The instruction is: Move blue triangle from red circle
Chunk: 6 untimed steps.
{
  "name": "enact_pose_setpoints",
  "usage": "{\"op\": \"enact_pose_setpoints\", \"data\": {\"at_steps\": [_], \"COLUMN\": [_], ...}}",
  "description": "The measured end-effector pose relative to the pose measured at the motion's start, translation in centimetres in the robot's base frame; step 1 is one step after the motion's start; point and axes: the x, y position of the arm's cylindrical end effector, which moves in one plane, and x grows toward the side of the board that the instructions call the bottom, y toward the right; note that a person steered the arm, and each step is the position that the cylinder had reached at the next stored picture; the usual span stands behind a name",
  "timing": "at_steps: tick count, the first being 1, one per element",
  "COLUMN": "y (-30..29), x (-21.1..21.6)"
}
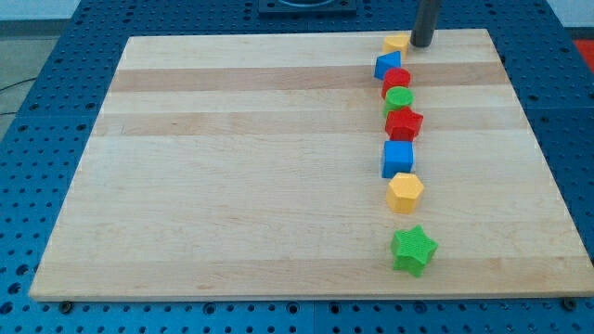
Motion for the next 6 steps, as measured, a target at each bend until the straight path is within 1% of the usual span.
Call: {"op": "enact_pose_setpoints", "data": {"at_steps": [1,2,3,4,5,6], "y": [1.5,1.7,1.8,0.1,-4.3,-8.8], "x": [1.5,2.8,5.4,6.4,5.5,5.5]}}
